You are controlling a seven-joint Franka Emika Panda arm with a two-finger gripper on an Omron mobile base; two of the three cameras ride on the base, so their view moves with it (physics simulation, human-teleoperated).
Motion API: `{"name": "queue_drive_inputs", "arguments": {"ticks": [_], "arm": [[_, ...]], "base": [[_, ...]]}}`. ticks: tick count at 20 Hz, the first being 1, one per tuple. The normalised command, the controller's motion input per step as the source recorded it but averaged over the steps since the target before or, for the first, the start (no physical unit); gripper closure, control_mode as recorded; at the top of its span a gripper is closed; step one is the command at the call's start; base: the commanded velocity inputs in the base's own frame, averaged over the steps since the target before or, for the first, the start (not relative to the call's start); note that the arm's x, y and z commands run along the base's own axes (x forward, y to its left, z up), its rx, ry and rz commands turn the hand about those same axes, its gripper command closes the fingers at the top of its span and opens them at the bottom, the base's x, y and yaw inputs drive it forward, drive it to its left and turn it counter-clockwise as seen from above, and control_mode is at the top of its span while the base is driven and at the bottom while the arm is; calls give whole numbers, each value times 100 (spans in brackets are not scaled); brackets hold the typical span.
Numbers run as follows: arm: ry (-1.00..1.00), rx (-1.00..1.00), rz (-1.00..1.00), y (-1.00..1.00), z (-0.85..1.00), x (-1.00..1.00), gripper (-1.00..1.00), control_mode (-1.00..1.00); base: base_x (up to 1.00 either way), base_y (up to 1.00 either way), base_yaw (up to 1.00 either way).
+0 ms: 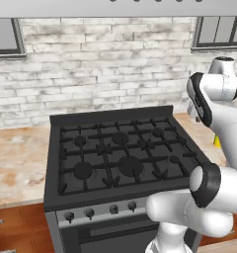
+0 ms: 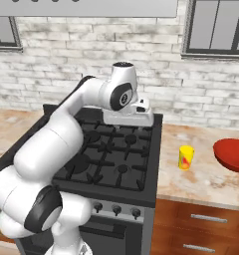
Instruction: Pick the cup and bowl from the counter and place them on the counter next to the sink.
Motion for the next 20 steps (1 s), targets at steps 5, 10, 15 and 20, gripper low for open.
{"name": "queue_drive_inputs", "arguments": {"ticks": [5, 10, 15, 20], "arm": [[7, 0, -2, -42, -13, 0, -100, -100], [0, 0, 0, -31, -31, 3, -100, -100], [0, 0, 0, -27, -37, 0, -100, -100], [0, 0, 0, -26, -19, 18, -100, -100]], "base": [[0, 0, 0], [0, 0, 0], [0, 0, 0], [0, 0, 0]]}}
